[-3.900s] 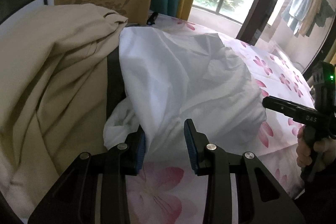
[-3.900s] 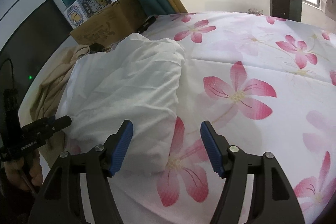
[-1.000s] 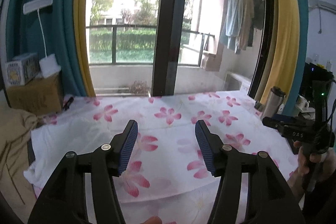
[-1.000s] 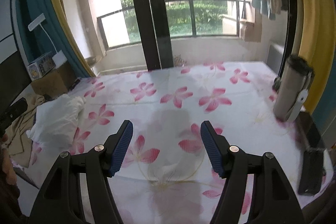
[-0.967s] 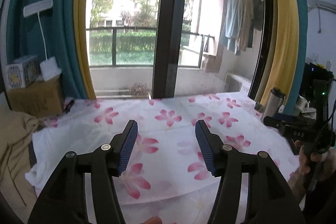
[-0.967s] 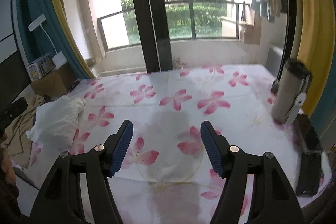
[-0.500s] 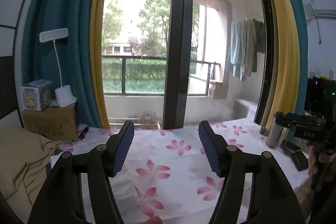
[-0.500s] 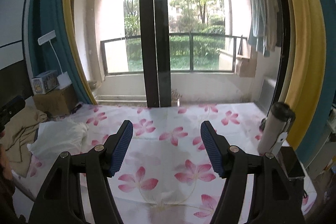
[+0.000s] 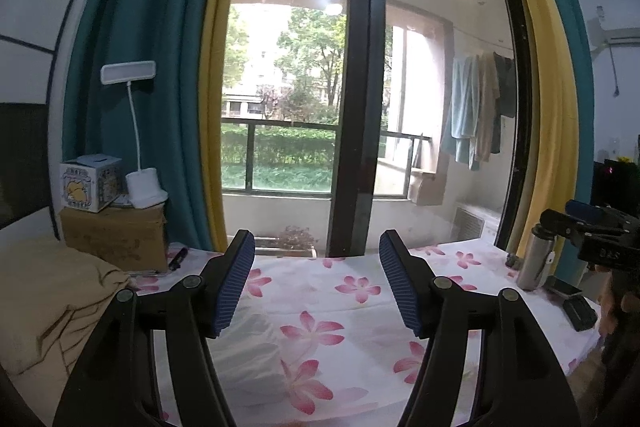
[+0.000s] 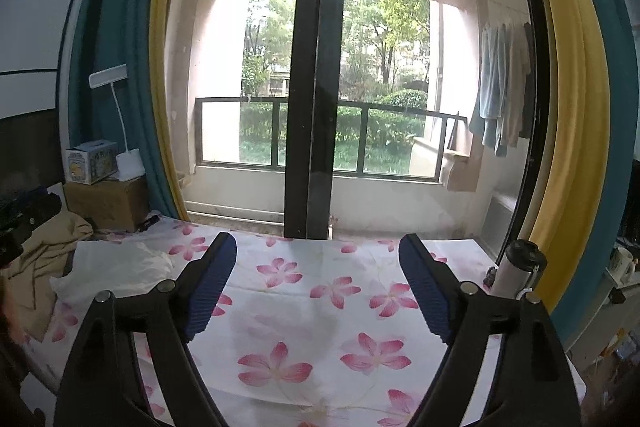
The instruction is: Fold large clothes
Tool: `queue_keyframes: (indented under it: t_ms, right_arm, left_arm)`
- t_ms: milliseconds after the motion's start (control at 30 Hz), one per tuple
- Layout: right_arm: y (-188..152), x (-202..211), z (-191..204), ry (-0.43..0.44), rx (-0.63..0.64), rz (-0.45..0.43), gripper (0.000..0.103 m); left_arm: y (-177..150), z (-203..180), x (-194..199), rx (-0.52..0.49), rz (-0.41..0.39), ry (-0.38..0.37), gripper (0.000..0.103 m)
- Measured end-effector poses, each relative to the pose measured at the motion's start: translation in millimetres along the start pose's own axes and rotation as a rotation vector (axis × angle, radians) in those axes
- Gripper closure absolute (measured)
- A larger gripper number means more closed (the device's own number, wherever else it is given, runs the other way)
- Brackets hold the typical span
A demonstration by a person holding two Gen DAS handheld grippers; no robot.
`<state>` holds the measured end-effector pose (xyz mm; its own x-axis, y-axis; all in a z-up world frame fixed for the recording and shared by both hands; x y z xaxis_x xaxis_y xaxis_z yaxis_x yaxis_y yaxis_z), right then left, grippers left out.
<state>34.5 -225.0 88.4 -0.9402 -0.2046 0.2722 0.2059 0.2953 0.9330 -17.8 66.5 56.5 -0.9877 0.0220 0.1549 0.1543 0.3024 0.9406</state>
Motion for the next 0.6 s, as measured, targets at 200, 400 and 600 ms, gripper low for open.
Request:
queue_keyframes:
  t_ms: [200, 400, 600]
  right_arm:
    - [0.4, 0.6, 15.0, 0.012, 0.003, 0.000, 0.019]
    - [3.5, -2.1, 24.2, 0.019, -0.002, 0.005, 0.019]
    - [3.2, -2.7, 27.8, 0.016, -0.005, 0.012, 0.018]
  left_arm:
    - [0.5, 13.4, 4.3, 0.000, 0.010, -0.002, 0.035]
    - [1.0, 20.4, 7.1, -0.016, 0.002, 0.017, 0.035]
    - [1.9, 27.8, 6.3, -0.011, -0.003, 0.033, 0.035]
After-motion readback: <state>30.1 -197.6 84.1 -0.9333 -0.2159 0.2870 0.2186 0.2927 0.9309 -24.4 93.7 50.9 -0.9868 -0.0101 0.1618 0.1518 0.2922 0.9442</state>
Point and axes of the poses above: each gripper's, at about its wrist camera, not at the fingertips, and x roughly against the way its jaws point, z to its left, y to its top, the point moved 2 cm from there along -x, roughly the way its jaws point, and after that the axes turned 13 degrees about x, right-handed, at the moved point
